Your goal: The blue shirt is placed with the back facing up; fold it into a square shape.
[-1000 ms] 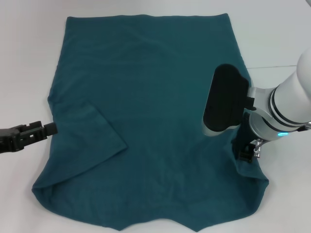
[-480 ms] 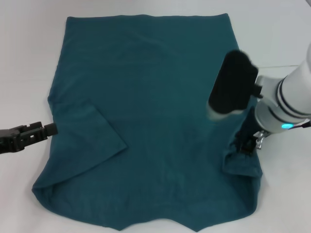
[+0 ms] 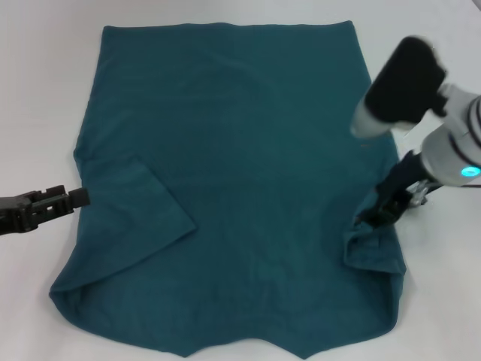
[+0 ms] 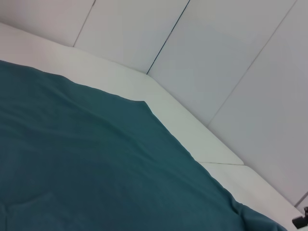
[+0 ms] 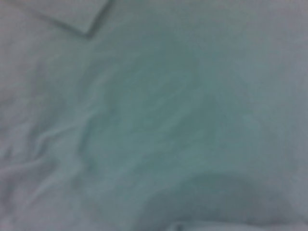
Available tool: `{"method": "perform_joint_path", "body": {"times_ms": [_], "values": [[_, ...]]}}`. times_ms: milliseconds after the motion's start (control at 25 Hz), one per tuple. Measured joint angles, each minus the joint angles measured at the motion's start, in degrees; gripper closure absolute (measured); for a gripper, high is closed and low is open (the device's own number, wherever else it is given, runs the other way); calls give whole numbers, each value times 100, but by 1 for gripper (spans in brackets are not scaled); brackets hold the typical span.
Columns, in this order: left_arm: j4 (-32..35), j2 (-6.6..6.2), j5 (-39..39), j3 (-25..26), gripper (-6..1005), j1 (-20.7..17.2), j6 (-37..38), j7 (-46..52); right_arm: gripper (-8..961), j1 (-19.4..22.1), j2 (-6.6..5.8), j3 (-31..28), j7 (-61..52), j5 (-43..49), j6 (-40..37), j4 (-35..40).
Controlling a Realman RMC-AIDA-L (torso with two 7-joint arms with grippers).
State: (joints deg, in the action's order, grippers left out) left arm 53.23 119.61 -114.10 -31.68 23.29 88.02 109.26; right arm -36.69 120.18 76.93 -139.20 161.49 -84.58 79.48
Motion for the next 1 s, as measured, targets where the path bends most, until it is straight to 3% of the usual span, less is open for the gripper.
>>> {"method": "perform_joint_path", "body": {"times_ms": [320,520,720,1000], "values": [[15,0,32,4,350,-8,-5,-119,230,-25,-42,-1955,-439,-25,24,-476],[24,-11,-5,-23,350,68,-42,-144,193,42,-54,-3035,-500,-59,152,-898],[6,-51,-10,-48,350,151,-74,-199,193,271,-51,-3694,-465,-306,717,-1548],[0,-61,-15,-58,350,206,-84,-269,193,546,-54,-3745,-337,-1181,1367,-2049]]}}
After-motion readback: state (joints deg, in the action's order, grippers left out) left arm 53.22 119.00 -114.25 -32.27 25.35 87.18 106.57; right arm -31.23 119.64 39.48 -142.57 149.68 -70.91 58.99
